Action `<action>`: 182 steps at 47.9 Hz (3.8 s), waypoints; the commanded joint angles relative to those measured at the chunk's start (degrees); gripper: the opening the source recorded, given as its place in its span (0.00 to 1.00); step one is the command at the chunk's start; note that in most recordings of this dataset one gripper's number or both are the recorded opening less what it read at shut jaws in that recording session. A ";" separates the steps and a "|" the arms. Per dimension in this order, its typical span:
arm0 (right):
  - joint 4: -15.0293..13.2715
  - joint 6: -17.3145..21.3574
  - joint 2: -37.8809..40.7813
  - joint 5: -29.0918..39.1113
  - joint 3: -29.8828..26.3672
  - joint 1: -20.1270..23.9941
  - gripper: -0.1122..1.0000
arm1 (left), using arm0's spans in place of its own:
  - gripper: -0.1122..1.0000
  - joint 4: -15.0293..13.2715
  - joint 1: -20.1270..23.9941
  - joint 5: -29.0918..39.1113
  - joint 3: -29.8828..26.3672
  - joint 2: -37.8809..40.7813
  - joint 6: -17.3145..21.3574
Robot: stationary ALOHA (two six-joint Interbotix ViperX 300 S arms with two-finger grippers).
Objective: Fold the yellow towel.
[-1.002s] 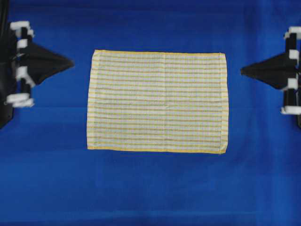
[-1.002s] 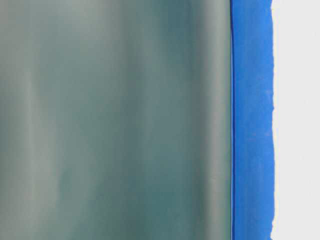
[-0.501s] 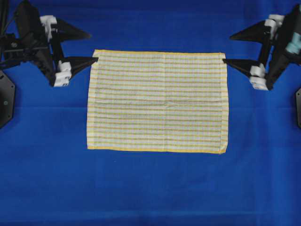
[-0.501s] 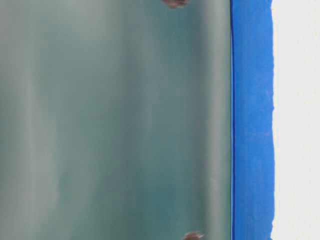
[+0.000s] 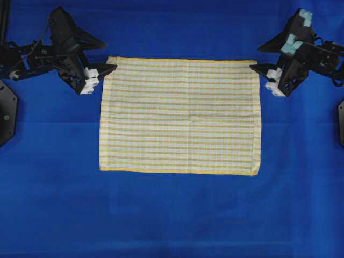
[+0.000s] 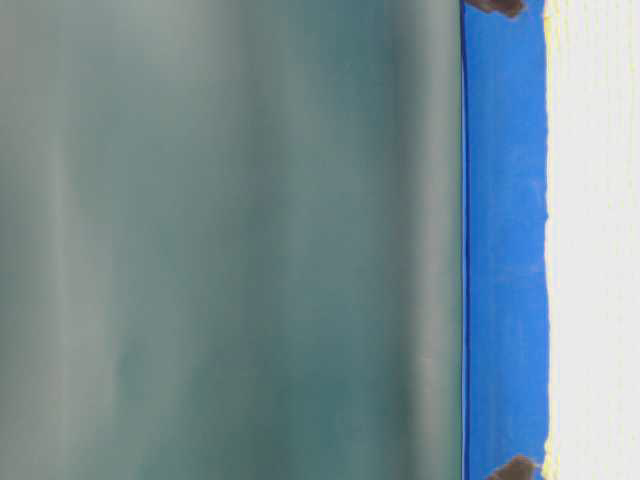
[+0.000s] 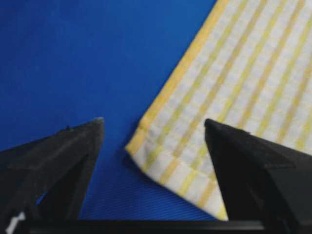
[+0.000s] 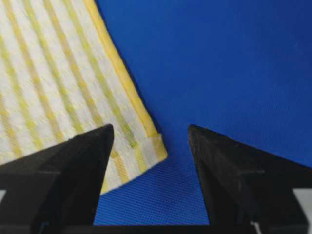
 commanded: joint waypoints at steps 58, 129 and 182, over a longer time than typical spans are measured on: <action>1.14 0.09 0.44 -5.63 -0.88 -0.26 0.14 | 0.14 -0.09 0.97 2.64 -2.02 0.09 0.44; 20.48 0.26 -13.80 5.54 4.39 31.99 0.14 | 0.14 -0.09 -32.52 9.76 3.52 -17.84 -16.35; 22.85 0.18 -7.38 6.50 0.44 37.79 0.25 | 0.26 -0.18 -35.68 14.85 -0.97 -12.74 -18.28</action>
